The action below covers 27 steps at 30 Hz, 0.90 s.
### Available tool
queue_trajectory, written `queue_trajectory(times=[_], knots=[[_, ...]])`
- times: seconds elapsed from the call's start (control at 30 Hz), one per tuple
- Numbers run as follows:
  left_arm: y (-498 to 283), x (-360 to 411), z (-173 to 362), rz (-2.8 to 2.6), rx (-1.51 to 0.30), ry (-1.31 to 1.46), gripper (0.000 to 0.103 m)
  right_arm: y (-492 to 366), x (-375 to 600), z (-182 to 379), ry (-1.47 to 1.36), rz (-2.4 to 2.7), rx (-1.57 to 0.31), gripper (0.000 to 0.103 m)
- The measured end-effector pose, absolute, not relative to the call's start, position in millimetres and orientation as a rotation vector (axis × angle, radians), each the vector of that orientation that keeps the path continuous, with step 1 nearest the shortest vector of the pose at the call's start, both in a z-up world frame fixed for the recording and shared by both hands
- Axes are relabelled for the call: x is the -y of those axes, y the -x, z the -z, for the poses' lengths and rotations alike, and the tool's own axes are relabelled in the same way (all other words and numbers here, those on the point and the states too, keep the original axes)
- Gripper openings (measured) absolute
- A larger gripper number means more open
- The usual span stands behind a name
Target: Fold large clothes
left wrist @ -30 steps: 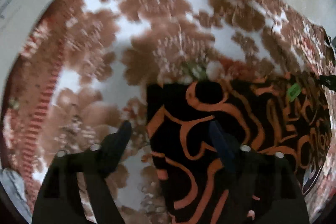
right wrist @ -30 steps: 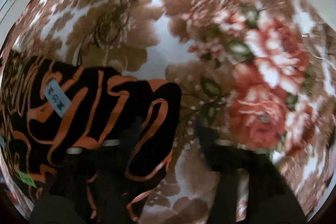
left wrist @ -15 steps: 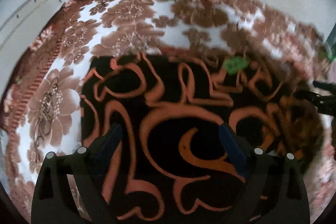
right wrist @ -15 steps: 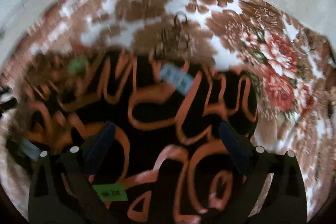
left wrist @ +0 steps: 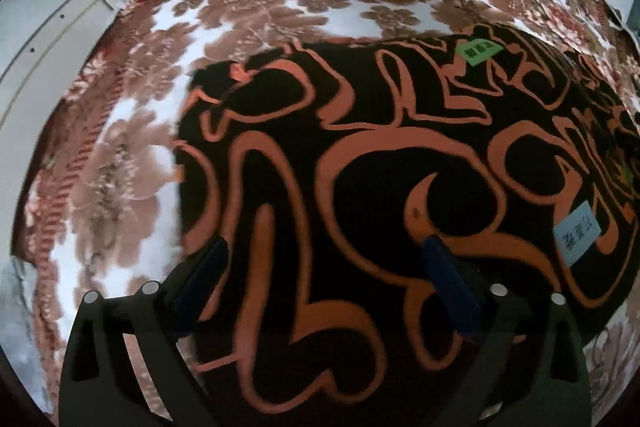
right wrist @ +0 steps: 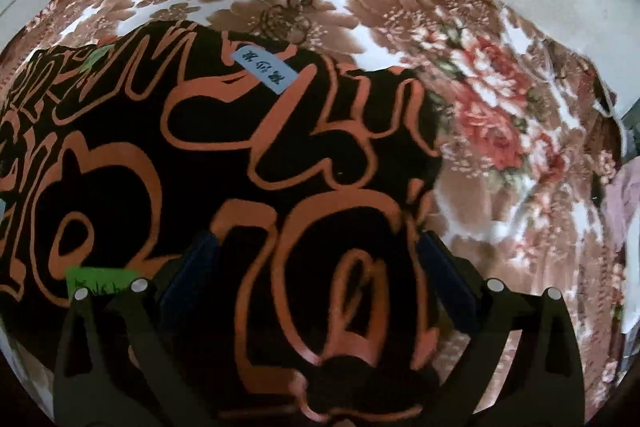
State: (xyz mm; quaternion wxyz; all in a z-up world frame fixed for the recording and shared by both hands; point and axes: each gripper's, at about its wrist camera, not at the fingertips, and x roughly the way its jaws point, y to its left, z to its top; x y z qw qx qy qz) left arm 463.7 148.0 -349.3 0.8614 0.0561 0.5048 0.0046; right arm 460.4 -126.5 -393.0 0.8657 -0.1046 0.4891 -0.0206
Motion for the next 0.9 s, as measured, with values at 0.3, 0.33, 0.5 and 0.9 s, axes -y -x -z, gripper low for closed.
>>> queue_trajectory(times=[0.3,0.33,0.5,0.9], knots=[[-417,-139,287,0.027,-0.974,-0.085,0.098,-441,128,343,0.117,0.029,-1.015,0.098],[-409,-136,280,0.033,-0.961,-0.058,0.098,-439,126,337,0.093,0.022,-1.011,0.098],[-367,-153,293,0.02,-0.953,0.352,0.098,-428,103,313,-0.068,-0.077,-0.991,0.098],[-302,-164,401,0.033,-0.85,0.849,0.097,-444,16,353,0.075,-0.074,-1.033,0.098]])
